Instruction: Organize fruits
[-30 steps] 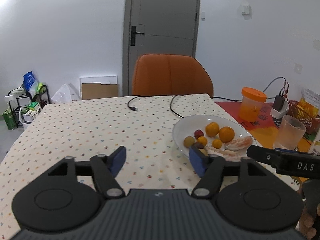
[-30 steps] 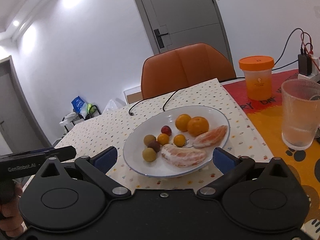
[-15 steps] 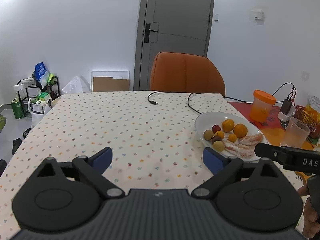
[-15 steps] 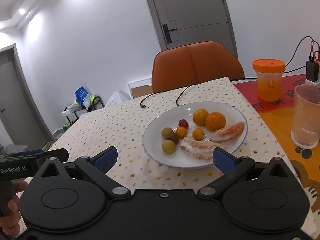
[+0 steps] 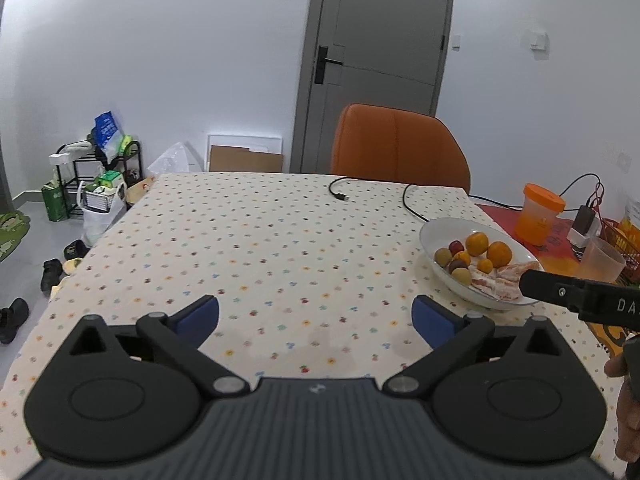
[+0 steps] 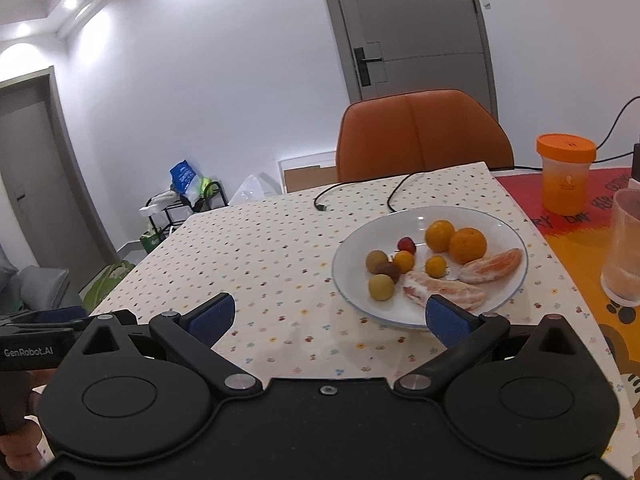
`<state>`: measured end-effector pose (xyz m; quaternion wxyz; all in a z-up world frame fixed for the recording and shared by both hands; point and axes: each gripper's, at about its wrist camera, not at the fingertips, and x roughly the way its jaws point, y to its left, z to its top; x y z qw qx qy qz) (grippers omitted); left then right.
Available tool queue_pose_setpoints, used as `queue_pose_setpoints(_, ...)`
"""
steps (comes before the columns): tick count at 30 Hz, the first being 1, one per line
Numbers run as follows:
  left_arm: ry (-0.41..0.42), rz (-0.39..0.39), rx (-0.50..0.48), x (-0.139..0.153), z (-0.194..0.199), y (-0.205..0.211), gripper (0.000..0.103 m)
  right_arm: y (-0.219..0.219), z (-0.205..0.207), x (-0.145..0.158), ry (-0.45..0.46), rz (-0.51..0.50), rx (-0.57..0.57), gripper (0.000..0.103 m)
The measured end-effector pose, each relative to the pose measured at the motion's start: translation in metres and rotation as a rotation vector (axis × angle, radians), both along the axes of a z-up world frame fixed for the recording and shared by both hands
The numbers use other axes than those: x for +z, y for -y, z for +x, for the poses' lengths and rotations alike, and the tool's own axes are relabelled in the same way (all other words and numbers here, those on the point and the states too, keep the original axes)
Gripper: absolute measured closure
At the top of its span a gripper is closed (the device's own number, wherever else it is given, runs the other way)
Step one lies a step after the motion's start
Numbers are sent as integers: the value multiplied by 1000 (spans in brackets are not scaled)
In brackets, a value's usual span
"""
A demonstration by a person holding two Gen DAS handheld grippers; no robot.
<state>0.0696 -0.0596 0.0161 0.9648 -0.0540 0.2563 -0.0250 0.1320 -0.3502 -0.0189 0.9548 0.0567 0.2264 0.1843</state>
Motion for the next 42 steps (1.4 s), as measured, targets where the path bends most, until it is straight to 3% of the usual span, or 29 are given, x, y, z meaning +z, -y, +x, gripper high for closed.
queue_pose_setpoints(25,-56,28,33,-14,-28,-23,0,-33,-22,-8,-19,-37,60,0)
queue_pose_setpoints(42,-72,58,33,-18,-33,-25,0,-24,-34,-12,-28,-56,30,0)
